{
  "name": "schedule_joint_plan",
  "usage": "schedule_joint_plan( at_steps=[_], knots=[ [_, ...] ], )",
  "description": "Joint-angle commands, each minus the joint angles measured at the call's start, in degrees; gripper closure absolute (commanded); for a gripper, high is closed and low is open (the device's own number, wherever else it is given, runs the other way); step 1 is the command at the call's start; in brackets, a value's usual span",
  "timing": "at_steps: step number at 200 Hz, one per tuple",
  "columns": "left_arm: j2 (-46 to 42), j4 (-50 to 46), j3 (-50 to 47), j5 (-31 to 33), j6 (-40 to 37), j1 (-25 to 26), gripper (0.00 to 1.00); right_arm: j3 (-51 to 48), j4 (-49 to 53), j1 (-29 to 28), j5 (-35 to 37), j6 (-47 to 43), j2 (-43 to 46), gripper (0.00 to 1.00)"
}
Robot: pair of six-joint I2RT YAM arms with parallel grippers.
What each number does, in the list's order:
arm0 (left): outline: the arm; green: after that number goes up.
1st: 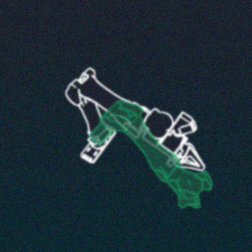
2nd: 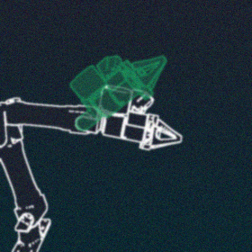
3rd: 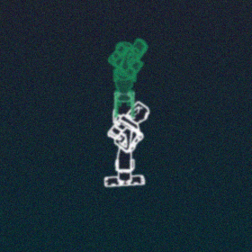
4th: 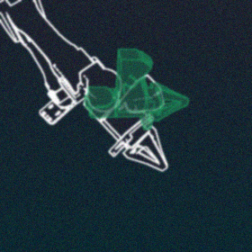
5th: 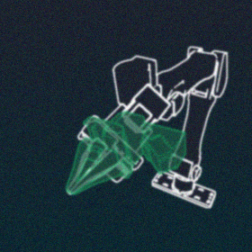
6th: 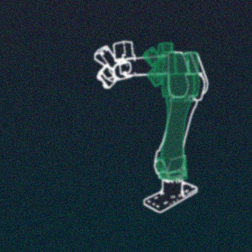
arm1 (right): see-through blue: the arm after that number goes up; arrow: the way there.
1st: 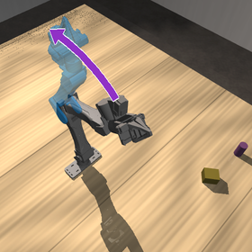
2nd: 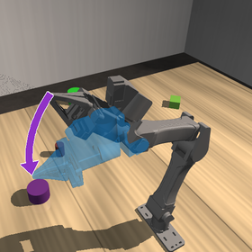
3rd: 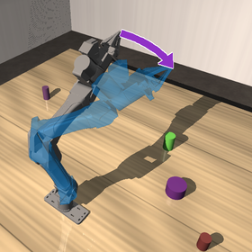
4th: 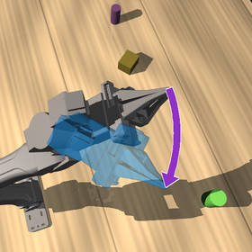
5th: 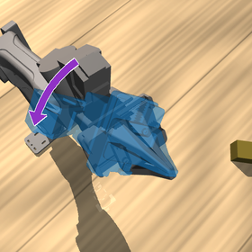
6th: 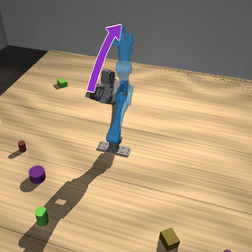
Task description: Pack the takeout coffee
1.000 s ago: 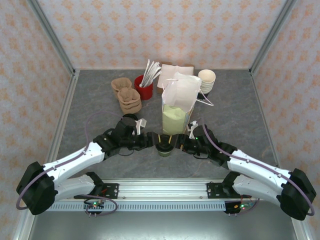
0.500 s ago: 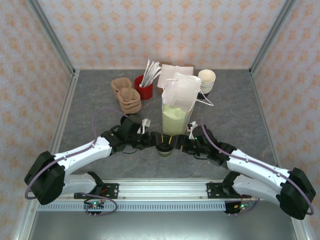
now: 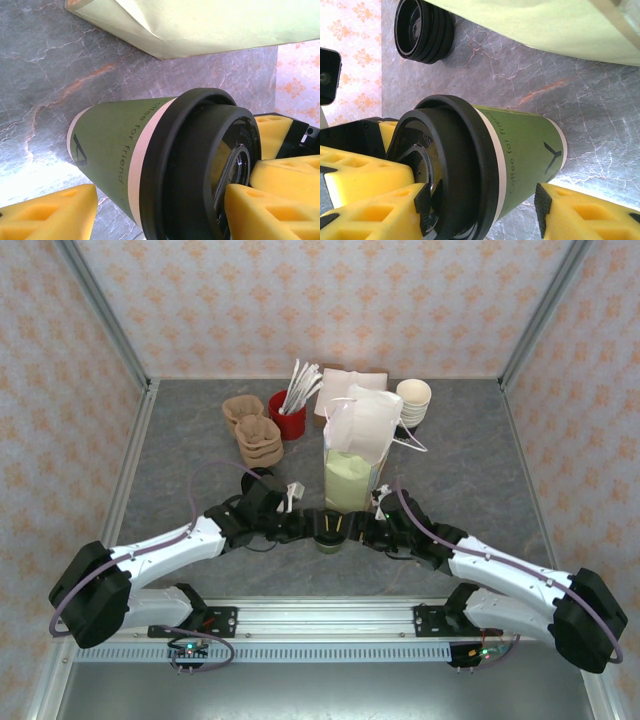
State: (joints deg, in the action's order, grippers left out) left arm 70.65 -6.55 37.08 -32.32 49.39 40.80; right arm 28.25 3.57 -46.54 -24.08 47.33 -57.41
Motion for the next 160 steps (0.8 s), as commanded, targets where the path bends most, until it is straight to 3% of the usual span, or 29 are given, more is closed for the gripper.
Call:
schedule_joint_plan(
  at_steps=[1, 160],
  knots=[
    [0.4, -1.0, -1.7, 2.0, -1.2, 0.6, 0.33, 0.3, 0.8, 0.2, -0.2, -1.2, -0.3, 0.41],
    [-1.6, 11.6, -13.0, 0.3, 2.2, -1.3, 0.41, -1.1, 1.1, 0.2, 0.5, -0.9, -0.6, 0.42]
  ],
)
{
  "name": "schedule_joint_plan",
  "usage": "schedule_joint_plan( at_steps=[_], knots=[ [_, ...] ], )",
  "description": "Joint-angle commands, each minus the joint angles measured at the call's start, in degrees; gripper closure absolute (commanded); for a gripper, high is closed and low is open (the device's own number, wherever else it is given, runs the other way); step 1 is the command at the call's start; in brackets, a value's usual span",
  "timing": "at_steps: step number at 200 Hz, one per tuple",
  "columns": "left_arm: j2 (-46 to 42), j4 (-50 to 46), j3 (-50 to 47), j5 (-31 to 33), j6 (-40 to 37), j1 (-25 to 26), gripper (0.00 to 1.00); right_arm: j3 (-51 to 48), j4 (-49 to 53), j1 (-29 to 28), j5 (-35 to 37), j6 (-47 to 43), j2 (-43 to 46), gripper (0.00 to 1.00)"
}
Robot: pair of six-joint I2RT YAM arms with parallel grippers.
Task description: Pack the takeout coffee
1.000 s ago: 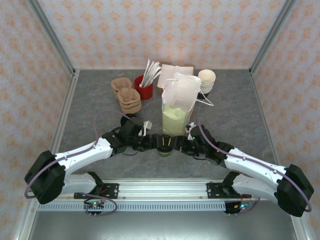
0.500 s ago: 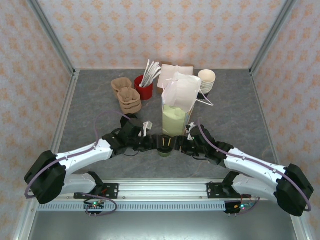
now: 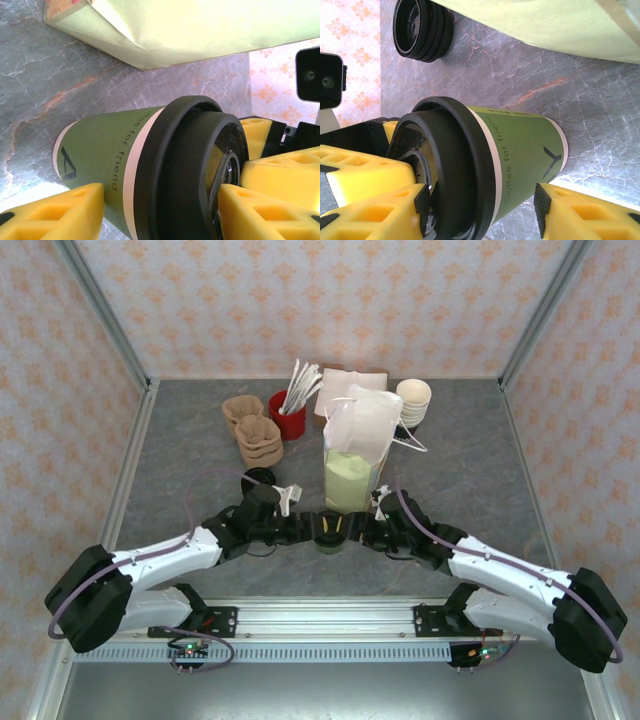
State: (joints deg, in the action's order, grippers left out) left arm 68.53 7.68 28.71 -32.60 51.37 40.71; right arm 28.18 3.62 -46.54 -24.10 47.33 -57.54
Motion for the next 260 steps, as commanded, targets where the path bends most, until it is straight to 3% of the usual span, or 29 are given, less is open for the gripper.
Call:
schedule_joint_plan(
  at_steps=[1, 138, 260],
  knots=[
    [0.5, -2.5, -4.8, 0.6, 0.2, -1.4, 0.41, -1.0, 1.1, 0.2, 0.6, -0.9, -0.5, 0.42],
    [4.2, -1.9, -3.1, -2.1, -3.3, -1.8, 0.4, -3.3, 1.3, 0.2, 4.1, 0.3, -5.5, 0.49],
    [3.6, -3.7, 1.4, -3.7, -4.3, -1.2, 0.36, -2.6, 3.9, 0.2, 4.6, 0.1, -2.7, 0.49]
  ],
)
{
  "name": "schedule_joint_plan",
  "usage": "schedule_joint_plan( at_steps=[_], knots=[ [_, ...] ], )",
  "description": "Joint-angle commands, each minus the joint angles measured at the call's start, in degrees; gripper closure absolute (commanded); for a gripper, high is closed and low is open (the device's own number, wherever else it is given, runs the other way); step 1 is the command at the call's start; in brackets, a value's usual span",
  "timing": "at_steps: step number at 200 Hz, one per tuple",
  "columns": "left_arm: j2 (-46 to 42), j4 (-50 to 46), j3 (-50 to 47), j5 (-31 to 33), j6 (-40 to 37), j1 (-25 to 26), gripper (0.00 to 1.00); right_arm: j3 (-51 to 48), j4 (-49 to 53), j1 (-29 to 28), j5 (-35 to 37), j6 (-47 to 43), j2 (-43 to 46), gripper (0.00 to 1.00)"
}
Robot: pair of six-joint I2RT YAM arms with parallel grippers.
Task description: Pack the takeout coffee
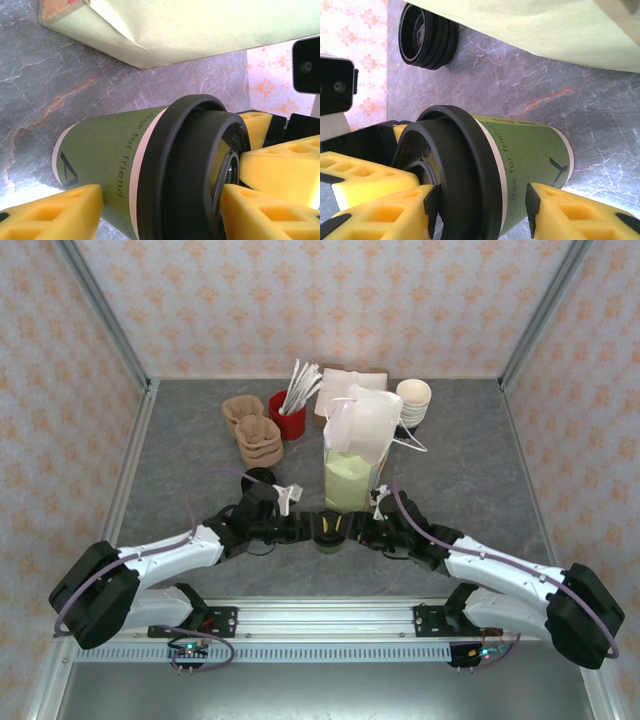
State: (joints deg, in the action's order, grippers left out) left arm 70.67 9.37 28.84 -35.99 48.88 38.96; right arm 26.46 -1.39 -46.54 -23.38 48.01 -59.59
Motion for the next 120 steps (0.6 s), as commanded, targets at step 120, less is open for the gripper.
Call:
schedule_joint_plan(
  at_steps=[120],
  knots=[
    [-1.6, -15.1, 8.7, 2.9, -5.6, 1.2, 0.22, 3.9, 11.1, 0.2, 2.1, -1.2, -1.2, 0.45]
  ],
)
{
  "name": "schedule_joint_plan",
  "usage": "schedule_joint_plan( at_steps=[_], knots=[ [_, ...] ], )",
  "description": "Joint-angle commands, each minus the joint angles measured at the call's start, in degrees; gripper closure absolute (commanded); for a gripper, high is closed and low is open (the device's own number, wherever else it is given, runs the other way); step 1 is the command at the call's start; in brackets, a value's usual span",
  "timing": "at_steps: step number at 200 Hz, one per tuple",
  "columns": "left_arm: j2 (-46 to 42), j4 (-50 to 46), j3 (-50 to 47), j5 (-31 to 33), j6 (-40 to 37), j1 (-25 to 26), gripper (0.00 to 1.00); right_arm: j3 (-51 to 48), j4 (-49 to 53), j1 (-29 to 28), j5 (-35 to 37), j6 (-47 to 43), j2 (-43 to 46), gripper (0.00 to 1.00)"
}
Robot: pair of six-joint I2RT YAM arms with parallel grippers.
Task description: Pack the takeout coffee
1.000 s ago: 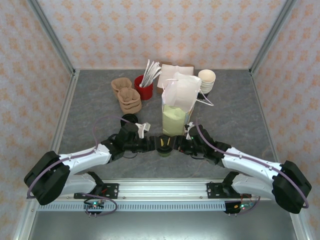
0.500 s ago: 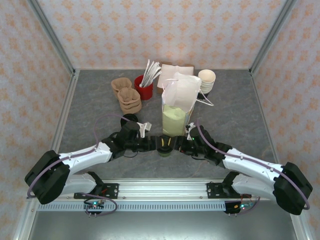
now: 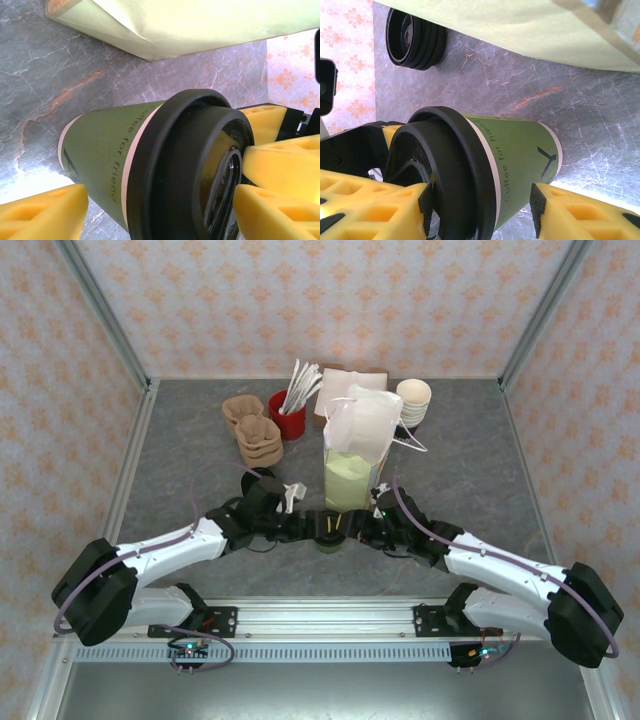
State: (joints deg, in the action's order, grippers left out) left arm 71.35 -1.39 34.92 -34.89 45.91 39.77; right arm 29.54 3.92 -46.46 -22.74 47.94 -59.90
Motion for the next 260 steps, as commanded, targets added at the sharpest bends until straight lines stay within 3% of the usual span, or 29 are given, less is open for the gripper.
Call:
schedule_joint_plan(
  at_steps=[1, 157, 260],
  knots=[
    [-2.3, -4.5, 2.7, 1.8, -2.8, 0.5, 0.22, 0.8, 5.8, 0.1, 1.5, -1.1, -0.9, 0.45],
    [-9.5, -22.2, 13.7, 11.3, -12.0, 0.0, 0.21, 8.9, 17.9, 0.1, 1.9, -5.1, 5.1, 0.36],
    [-13.9, -28.1, 14.4, 12.3, -14.7, -4.8, 0.21, 4.3, 5.6, -1.7, -1.7, -1.3, -0.5, 0.37]
  ],
)
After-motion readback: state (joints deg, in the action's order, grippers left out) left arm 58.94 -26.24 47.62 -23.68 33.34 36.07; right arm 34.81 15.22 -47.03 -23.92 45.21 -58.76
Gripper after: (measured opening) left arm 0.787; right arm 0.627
